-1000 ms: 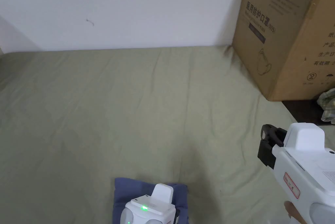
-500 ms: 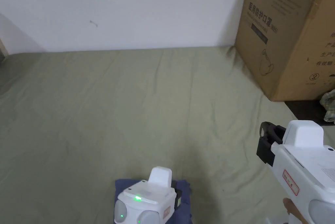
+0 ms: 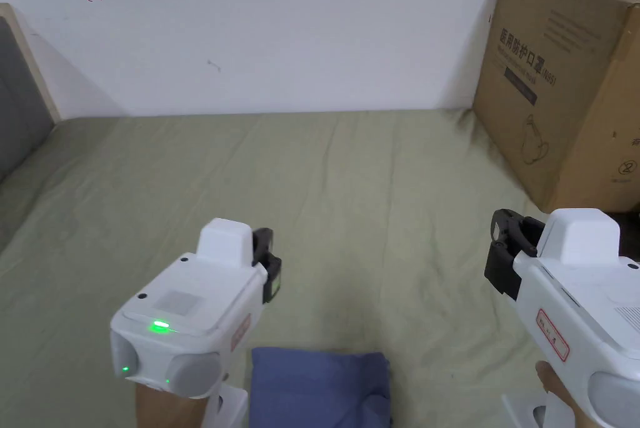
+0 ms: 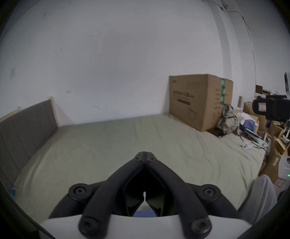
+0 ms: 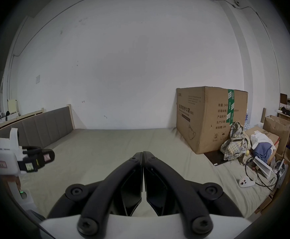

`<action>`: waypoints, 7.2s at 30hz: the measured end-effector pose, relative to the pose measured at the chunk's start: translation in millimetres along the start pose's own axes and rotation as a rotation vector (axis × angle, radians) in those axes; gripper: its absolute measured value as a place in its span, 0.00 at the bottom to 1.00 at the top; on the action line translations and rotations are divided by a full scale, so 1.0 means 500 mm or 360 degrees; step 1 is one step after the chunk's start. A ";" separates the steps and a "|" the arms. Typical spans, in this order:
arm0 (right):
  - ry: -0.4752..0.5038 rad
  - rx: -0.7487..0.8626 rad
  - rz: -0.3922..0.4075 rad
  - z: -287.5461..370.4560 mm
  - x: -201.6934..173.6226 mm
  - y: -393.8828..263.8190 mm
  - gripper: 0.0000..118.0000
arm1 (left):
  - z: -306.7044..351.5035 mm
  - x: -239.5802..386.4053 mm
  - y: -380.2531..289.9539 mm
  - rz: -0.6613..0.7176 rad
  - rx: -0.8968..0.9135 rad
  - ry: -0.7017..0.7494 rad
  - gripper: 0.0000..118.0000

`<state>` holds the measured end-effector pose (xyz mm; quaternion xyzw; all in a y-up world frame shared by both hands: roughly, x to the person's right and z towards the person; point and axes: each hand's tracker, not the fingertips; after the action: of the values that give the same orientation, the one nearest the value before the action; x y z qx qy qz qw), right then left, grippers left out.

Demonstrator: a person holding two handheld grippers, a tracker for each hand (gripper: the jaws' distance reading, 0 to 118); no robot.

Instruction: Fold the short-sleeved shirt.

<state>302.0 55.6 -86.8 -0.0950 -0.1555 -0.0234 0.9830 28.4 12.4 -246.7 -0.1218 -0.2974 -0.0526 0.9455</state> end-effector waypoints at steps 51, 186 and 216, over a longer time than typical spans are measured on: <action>0.0360 -0.0869 0.0224 -0.208 -0.200 -0.515 0.00 | 0.083 -0.206 -0.052 0.0232 0.0074 0.0374 0.00; -0.0062 0.0286 0.0165 -0.015 -0.053 0.085 0.00 | 0.077 -0.113 0.082 0.0162 0.0395 0.0317 0.00; -0.0047 0.0291 0.0161 -0.008 -0.061 0.087 0.00 | 0.078 -0.107 0.081 0.0120 0.0383 0.0317 0.00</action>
<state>277.6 98.0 -107.6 -0.0129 -0.1666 0.0419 0.9850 -29.7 62.9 -254.5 -0.0129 -0.2016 0.0072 0.9793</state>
